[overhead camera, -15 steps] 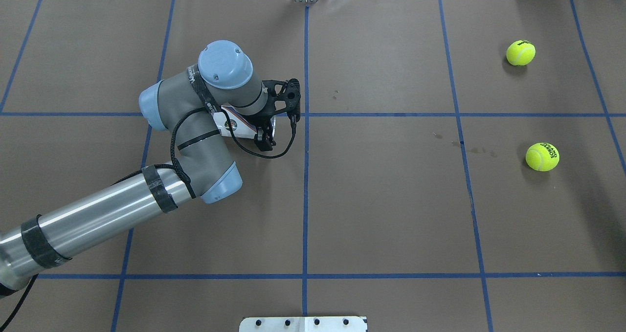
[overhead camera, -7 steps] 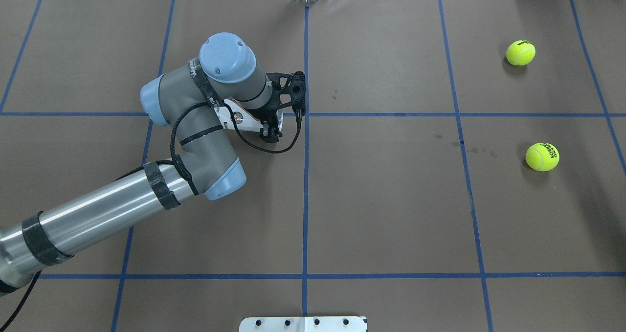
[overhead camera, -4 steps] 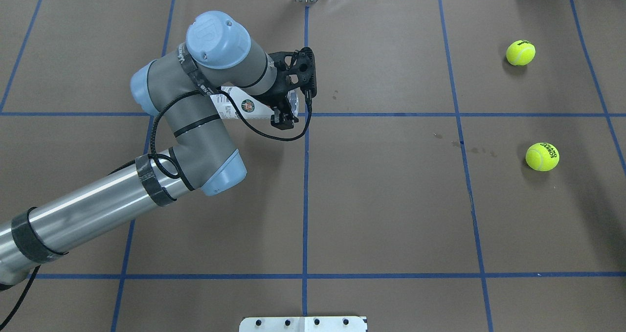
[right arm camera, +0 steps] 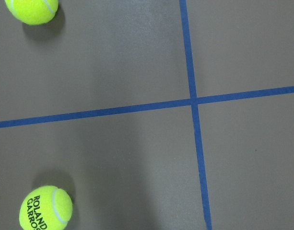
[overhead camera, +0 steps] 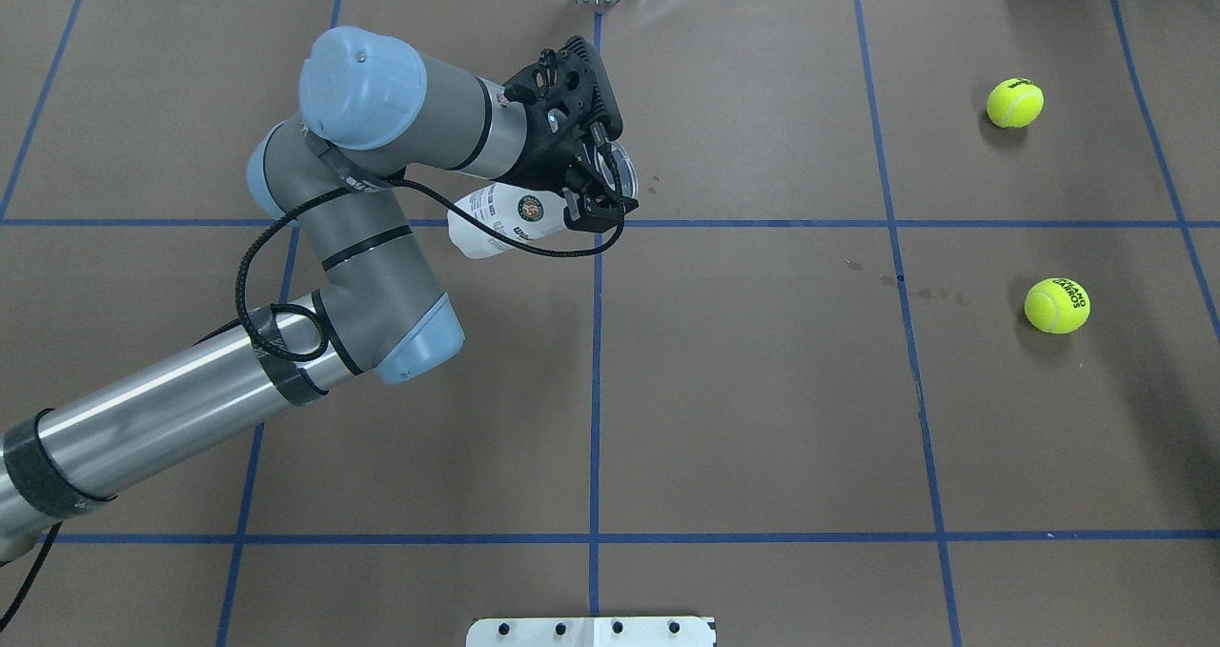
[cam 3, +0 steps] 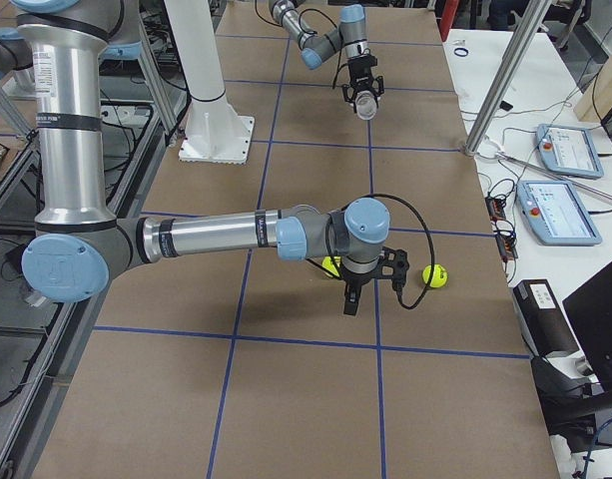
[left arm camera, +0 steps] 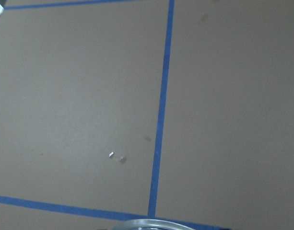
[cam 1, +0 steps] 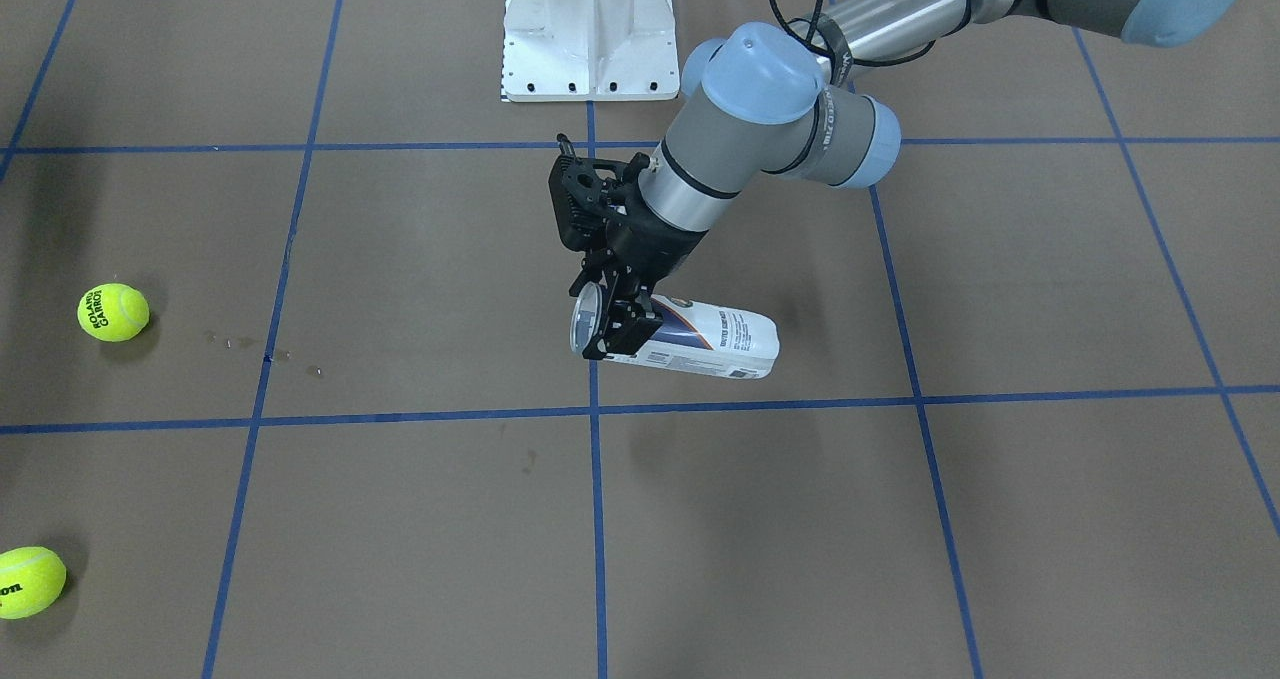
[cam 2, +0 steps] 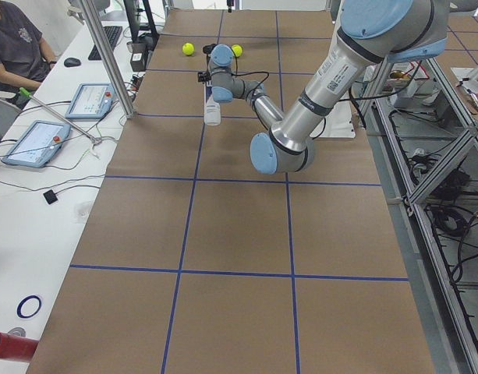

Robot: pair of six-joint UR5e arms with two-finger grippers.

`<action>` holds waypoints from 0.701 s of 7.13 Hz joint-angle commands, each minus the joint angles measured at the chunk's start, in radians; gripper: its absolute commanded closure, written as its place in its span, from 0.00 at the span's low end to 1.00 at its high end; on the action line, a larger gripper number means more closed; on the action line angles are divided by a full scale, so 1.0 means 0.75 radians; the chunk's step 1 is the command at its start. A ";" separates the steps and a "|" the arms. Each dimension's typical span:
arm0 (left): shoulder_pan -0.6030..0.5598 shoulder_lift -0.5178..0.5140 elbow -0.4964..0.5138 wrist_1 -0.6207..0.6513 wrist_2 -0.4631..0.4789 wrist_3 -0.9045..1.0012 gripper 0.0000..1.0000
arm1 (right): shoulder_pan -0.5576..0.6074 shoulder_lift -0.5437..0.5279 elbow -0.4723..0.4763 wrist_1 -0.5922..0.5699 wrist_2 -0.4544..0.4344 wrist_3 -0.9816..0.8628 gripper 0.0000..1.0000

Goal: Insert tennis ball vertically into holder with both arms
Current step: 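Lower the upright can onto the table center with the left gripper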

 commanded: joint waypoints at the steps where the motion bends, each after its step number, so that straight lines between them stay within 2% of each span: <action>1: 0.004 0.048 0.120 -0.501 0.004 -0.351 0.38 | 0.000 0.000 0.002 0.004 0.000 0.000 0.00; 3: 0.004 0.048 0.158 -0.762 0.024 -0.535 0.38 | 0.000 0.000 0.002 0.008 -0.002 0.000 0.00; 5: 0.006 0.034 0.231 -1.042 0.112 -0.569 0.35 | 0.000 0.009 0.008 0.010 -0.002 0.000 0.00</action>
